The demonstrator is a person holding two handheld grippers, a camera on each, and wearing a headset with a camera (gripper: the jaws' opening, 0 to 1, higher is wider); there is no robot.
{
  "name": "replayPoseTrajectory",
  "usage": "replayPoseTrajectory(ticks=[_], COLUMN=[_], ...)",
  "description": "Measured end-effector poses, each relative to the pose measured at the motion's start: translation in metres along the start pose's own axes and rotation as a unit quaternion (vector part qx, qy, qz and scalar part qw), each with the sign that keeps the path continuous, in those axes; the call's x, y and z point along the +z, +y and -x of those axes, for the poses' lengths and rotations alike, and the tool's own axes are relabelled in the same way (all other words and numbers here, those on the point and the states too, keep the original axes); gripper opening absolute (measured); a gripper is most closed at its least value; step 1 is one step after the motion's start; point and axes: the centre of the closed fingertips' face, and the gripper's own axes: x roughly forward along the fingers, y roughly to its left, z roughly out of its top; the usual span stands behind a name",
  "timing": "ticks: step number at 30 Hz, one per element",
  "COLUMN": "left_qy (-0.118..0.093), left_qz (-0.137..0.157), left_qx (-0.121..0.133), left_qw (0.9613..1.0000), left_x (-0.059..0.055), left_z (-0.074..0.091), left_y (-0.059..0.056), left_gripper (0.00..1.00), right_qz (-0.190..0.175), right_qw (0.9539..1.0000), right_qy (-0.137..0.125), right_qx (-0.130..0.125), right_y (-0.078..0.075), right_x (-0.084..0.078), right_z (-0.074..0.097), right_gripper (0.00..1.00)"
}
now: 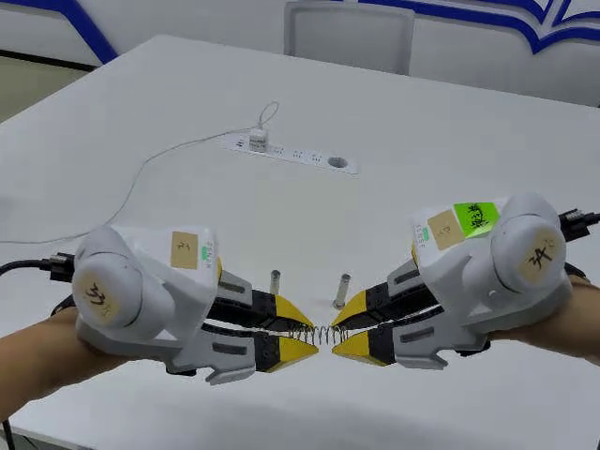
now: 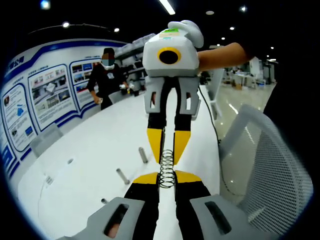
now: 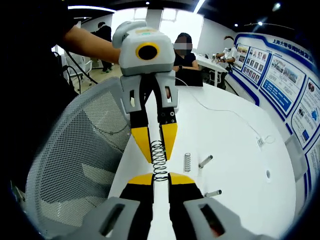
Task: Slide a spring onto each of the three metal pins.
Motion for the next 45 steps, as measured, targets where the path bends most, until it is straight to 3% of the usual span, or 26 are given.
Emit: replayPoseTrajectory(ticks=[6, 20, 29, 45], left_qy=[-0.012, -0.008, -0.014, -0.024], left_qz=[0.003, 0.0, 0.008, 0.017], left_qx=[0.009, -0.008, -0.007, -0.012], left_qw=[0.9999, 0.9999, 0.9998, 0.9995], left_x=[0.006, 0.006, 0.013, 0.018], left_z=[0.002, -0.002, -0.009, -0.012], left_y=[0.004, -0.002, 0.0, -0.006], left_gripper=[0.1, 0.1, 0.1, 0.1], right_qz=[-0.021, -0.013, -0.043, -0.078], right_qw=[0.9988, 0.997, 0.991, 0.983], right_qy=[-0.044, -0.074, -0.126, -0.164], right_qx=[-0.004, 0.021, 0.012, 0.03], right_y=[-0.004, 0.004, -0.001, 0.005], right_x=[0.012, 0.024, 0.042, 0.055], right_z=[0.012, 0.02, 0.029, 0.028], right_gripper=[0.11, 0.11, 0.11, 0.11])
